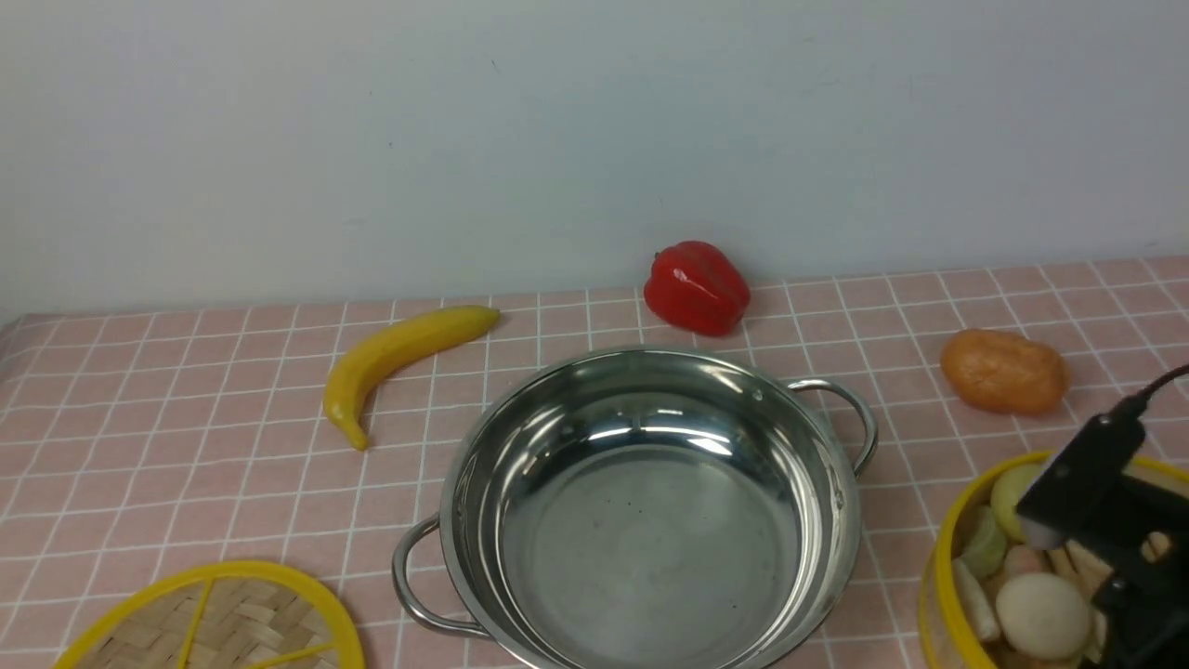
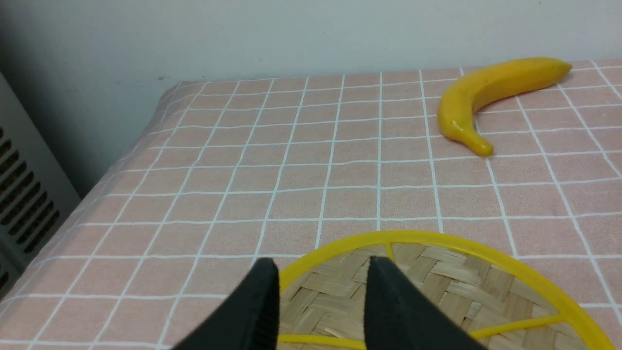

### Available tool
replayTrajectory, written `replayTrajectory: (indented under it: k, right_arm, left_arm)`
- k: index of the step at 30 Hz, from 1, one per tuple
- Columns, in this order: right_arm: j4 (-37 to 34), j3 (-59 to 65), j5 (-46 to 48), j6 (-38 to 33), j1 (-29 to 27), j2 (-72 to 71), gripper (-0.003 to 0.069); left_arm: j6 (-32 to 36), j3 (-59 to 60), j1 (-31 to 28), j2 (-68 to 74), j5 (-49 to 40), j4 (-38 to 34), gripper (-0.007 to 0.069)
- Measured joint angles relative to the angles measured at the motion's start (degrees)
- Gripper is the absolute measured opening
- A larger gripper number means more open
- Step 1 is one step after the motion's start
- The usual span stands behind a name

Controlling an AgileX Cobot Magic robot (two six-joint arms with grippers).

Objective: Place the steamer in the pot on the pink tablecloth, and put the lid on the steamer.
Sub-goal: 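Reach for and grasp the rim of the bamboo steamer holding the buns with the right gripper, then place the bamboo steamer basket of food into the steel pot with the right gripper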

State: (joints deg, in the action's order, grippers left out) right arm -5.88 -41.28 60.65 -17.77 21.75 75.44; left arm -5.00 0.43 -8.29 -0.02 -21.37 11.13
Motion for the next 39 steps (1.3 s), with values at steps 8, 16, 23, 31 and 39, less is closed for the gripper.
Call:
replayTrajectory:
  k: [8,16,23,31,39]
  right_arm:
    - [3.2,-0.4,-3.6,3.2,2.1,9.2,0.0424]
    - [3.3,-0.5,-3.5,4.5,2.4,11.9,0.0231]
    - [3.8,-1.0,-0.5,6.1,2.4,9.7,0.0230]
    - [4.5,-8.9,9.0,8.0,2.4,-3.0,0.0207]
    - [3.7,-20.6,11.7,6.2,12.1,0.5,0.0178]
  left_arm:
    - [0.0,0.0,0.0,0.0,0.0,0.0,0.0243]
    - [0.0,0.0,0.0,0.0,0.0,0.0,0.0243]
    - [0.0,0.0,0.0,0.0,0.0,0.0,0.0243]
    - [0.0,0.0,0.0,0.0,0.0,0.0,0.0243]
    - [0.0,0.0,0.0,0.0,0.0,0.0,0.0243]
